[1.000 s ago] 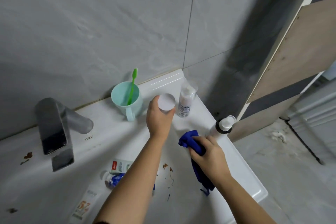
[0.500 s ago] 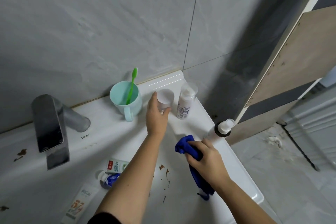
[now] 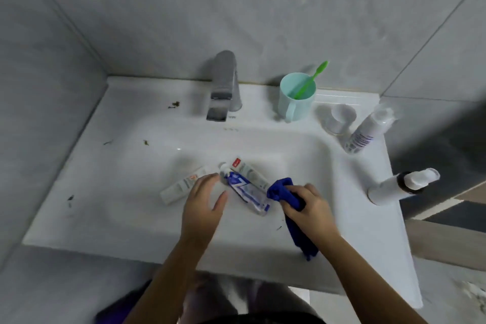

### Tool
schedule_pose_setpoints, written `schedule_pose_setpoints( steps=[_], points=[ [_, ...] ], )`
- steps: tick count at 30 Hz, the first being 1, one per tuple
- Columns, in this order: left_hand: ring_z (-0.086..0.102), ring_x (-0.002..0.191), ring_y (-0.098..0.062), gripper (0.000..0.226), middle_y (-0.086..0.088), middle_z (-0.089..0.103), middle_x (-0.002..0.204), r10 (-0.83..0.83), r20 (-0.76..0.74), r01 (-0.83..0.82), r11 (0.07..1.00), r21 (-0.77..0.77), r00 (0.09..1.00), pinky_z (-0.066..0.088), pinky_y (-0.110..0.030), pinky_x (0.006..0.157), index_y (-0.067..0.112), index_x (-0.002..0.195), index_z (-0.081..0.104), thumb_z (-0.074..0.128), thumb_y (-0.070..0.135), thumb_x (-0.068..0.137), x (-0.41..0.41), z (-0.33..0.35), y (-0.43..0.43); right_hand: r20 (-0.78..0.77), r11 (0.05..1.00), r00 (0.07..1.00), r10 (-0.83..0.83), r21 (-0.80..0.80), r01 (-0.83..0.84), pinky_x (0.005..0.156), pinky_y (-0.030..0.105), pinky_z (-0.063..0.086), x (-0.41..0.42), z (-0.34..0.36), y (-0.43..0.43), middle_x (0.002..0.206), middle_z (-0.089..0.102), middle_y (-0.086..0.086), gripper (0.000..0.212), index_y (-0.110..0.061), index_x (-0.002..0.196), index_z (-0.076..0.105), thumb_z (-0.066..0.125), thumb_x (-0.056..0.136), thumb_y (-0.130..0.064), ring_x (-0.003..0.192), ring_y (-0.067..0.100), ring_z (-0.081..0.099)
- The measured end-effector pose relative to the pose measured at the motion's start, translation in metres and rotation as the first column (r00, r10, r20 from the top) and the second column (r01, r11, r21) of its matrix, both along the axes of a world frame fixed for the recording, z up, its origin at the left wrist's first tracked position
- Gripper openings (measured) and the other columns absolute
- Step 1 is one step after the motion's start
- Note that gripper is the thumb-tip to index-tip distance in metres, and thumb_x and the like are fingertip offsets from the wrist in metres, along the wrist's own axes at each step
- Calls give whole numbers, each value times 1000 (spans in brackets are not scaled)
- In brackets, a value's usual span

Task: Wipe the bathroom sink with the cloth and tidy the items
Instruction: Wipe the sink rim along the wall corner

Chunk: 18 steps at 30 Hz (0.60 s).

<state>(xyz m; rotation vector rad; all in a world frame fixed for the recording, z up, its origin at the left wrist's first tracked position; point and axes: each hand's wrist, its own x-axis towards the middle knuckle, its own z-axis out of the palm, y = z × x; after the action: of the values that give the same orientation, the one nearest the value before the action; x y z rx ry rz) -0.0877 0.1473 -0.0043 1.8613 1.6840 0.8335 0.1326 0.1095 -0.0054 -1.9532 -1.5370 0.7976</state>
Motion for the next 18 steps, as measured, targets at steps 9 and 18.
schedule_pose_setpoints(
  steps=[9,18],
  points=[
    [59,102,-35,33,-20,63,109,262,-200,-264,964,17,944,51,-49,85,-3,107,62,67,18,84,-149,-23,-86,76,929,928,366,-88,-359,75,18,32,-114,-10,-13,107,53,1,37,-22,120,57,62,84,-30,89,15,51],
    [54,115,-31,54,-15,59,122,136,-273,-152,988,-38,952,49,-48,90,1,114,62,35,44,95,-236,-62,-105,384,828,782,491,75,-556,56,33,48,-213,-47,-26,83,58,12,38,-7,103,66,78,70,-22,66,25,56]
  ],
)
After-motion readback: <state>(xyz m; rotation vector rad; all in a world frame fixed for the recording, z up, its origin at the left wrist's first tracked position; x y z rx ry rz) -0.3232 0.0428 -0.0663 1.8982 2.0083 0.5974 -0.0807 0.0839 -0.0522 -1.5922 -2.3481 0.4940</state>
